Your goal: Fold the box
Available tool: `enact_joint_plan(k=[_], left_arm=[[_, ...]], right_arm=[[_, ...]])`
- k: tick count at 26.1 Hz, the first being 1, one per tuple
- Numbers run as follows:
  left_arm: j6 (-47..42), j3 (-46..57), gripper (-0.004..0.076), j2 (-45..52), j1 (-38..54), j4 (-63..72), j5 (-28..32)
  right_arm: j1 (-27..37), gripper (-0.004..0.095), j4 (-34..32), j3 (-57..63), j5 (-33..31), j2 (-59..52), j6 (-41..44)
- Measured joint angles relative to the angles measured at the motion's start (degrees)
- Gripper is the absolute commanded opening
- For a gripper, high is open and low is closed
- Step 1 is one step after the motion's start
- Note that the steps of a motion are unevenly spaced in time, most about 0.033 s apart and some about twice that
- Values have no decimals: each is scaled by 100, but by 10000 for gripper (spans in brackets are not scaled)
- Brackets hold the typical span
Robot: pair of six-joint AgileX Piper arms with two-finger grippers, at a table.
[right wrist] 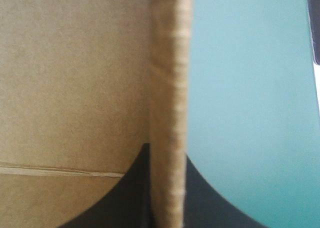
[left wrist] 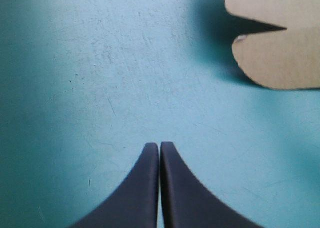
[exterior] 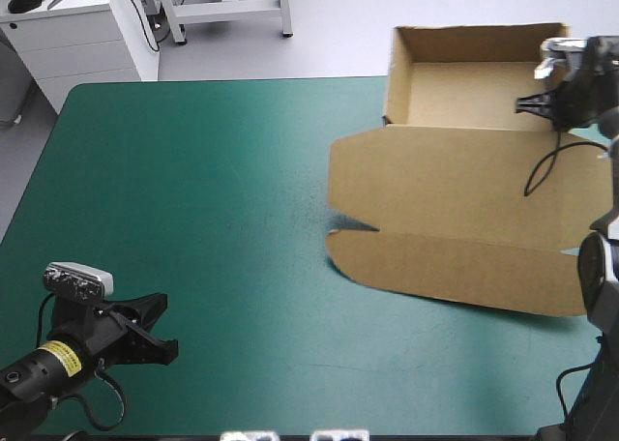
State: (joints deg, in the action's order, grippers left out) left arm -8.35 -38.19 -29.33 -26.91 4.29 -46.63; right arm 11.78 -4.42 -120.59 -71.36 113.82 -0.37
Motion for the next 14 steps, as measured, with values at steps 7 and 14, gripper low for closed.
enact_joint_plan(k=[7,14], left_arm=[[0,0,-8,0,0,0,17],[0,0,-8,0,0,47,64]], right_arm=[[1390,-19,647,317,12,0,-65],[1803,49,1097,1041,271,219,-234]])
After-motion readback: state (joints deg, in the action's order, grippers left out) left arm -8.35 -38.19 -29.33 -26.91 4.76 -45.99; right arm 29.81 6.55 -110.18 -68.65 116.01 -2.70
